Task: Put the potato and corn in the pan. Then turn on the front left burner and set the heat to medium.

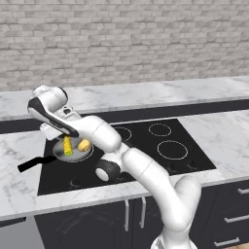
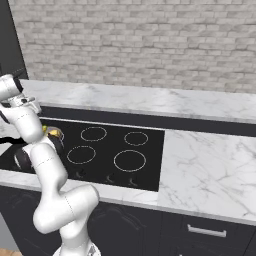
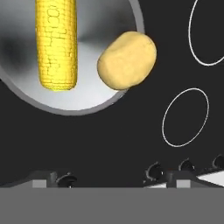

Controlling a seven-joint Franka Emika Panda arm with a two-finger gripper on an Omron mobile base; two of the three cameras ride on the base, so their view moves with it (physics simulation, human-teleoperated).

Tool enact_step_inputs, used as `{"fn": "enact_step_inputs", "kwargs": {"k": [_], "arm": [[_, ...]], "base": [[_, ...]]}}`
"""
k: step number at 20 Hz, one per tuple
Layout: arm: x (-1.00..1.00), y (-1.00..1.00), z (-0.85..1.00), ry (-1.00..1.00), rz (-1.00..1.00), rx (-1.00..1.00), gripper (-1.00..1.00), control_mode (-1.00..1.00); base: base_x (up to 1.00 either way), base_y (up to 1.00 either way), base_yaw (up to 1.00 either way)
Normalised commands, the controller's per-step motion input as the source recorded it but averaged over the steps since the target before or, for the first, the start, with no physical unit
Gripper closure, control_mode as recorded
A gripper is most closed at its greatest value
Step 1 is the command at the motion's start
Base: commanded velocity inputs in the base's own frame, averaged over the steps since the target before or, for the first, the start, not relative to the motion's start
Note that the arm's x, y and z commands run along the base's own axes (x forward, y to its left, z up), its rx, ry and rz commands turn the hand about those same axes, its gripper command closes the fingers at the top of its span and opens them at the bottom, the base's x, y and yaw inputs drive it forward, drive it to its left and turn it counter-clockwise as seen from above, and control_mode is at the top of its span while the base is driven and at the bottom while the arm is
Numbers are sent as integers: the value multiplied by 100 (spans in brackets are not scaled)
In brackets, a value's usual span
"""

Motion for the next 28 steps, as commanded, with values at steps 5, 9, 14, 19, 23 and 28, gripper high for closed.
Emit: {"fn": "enact_step_inputs", "kwargs": {"k": [5, 9, 14, 19, 23, 28], "arm": [[-91, -84, 55, 33, 18, 15, -100, -100], [-87, -54, 45, 45, 17, 13, -100, -100], [-84, -32, 30, 51, 25, -1, -100, -100], [-76, -35, 7, 32, 43, -15, -100, -100], [-100, -25, 49, 1, 53, -31, -100, -100], [-93, -15, 88, 3, 52, -29, -100, -100]], "base": [[0, 0, 0], [0, 0, 0], [0, 0, 0], [0, 0, 0], [0, 0, 0], [0, 0, 0]]}}
